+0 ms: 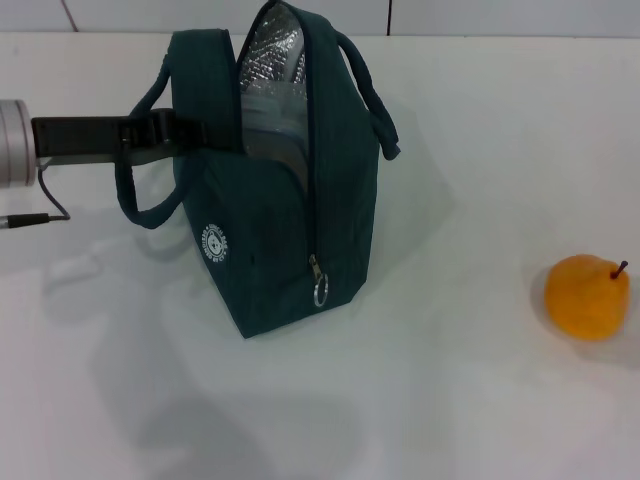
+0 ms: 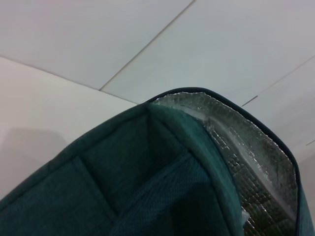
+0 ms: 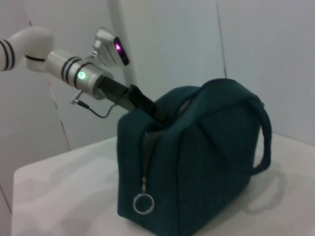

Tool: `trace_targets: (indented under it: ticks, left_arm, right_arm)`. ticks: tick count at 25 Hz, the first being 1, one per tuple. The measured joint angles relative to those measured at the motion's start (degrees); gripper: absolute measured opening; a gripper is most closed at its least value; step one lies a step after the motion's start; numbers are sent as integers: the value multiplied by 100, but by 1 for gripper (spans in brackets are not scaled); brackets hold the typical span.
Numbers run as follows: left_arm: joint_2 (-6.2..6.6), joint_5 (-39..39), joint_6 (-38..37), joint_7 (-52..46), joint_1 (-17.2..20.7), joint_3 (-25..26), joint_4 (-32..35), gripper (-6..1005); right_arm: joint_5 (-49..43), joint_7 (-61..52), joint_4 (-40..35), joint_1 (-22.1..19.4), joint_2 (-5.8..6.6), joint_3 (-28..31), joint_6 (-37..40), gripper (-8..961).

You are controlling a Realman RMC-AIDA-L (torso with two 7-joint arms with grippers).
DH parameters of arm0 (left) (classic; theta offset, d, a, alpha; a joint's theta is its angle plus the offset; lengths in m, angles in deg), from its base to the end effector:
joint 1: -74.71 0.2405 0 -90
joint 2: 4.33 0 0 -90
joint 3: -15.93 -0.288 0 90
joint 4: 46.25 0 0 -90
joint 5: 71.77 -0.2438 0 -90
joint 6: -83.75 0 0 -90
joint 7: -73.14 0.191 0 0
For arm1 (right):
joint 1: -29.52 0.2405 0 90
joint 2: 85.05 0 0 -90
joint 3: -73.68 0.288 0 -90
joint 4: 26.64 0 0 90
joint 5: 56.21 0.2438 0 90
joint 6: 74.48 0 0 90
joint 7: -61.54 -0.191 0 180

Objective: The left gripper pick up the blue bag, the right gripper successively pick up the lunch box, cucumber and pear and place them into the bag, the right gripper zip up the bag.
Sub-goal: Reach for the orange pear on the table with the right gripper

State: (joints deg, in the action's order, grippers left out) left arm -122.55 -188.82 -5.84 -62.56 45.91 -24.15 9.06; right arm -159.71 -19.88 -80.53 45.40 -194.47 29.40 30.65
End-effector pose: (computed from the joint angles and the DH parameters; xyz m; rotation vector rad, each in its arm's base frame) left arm -0.2782 0.4133 0.0106 -2.3303 -1.6170 -0.7303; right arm 0.3263 0.3216 0.0658 -2.7453 0.4483 0.6445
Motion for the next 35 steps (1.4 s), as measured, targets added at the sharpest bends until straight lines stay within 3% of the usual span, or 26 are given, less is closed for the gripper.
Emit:
trace_targets:
  ticks: [6, 13, 16, 22, 30, 35]
  left_arm:
    - [0, 0, 3, 12, -10, 0, -3, 50]
    - [0, 0, 3, 25, -11, 0, -3, 50]
    - [1, 0, 3, 26, -8, 0, -3, 50]
    - [1, 2, 3, 25, -14, 0, -3, 50]
    - [1, 5, 3, 21, -25, 0, -3, 50]
    - [1, 7, 3, 18, -23, 0, -3, 50]
  right_arm:
    - [-131, 359, 317, -16, -48, 41, -337, 737]
    - [-486, 852, 352, -30, -341, 37, -770, 731]
    - [-487, 967, 364, -44, -393, 41, -801, 729]
    - [-460, 1098, 371, -39, -485, 45, -879, 725]
    - [-434, 1193, 421, -28, -515, 42, -933, 719]
    - [-426, 1198, 424, -2, -519, 42, -933, 568]
